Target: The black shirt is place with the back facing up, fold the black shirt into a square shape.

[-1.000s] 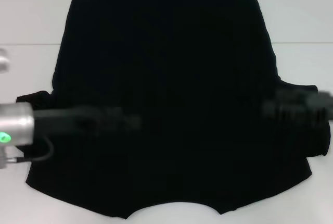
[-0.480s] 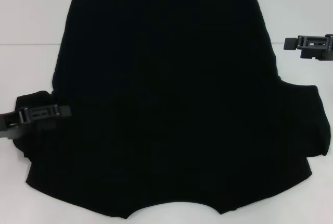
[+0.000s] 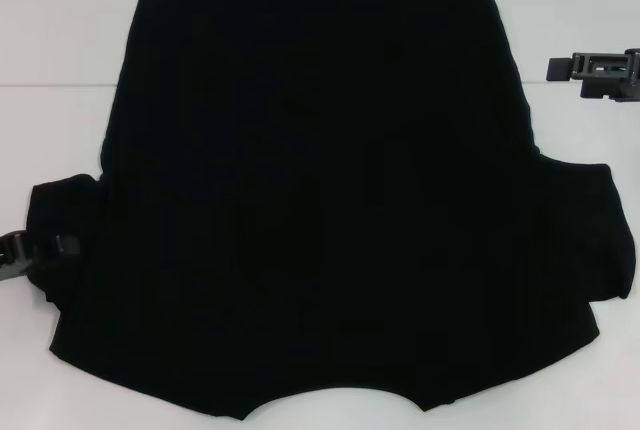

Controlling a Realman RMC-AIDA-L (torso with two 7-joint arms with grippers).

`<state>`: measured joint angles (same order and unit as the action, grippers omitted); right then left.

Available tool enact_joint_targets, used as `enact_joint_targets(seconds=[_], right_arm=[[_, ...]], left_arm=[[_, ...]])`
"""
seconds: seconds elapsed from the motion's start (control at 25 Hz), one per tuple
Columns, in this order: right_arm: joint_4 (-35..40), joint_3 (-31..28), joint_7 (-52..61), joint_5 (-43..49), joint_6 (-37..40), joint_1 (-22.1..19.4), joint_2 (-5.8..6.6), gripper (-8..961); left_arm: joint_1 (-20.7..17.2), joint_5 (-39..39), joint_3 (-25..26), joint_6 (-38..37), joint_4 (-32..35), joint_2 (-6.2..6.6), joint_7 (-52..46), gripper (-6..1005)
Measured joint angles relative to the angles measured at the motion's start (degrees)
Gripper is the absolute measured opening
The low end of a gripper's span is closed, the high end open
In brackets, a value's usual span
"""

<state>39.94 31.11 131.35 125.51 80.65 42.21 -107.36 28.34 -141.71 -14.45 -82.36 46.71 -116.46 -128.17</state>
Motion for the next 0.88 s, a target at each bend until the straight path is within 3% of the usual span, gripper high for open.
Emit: enact_joint_targets(seconds=[0.36,0.88], right_arm=[[0.0,-0.4,0.4,0.0,-0.2,-0.1,0.05,928],[0.0,-0.3,0.4,-0.2,-0.1,-0.1,0.05,929]], left_arm=[[-0.6,-1.9,0.7,0.8,2.0,-0.17,-0.3,389],[-1.3,-3.2,0.4,3.8,1.2,-0.47,-0.7,390]])
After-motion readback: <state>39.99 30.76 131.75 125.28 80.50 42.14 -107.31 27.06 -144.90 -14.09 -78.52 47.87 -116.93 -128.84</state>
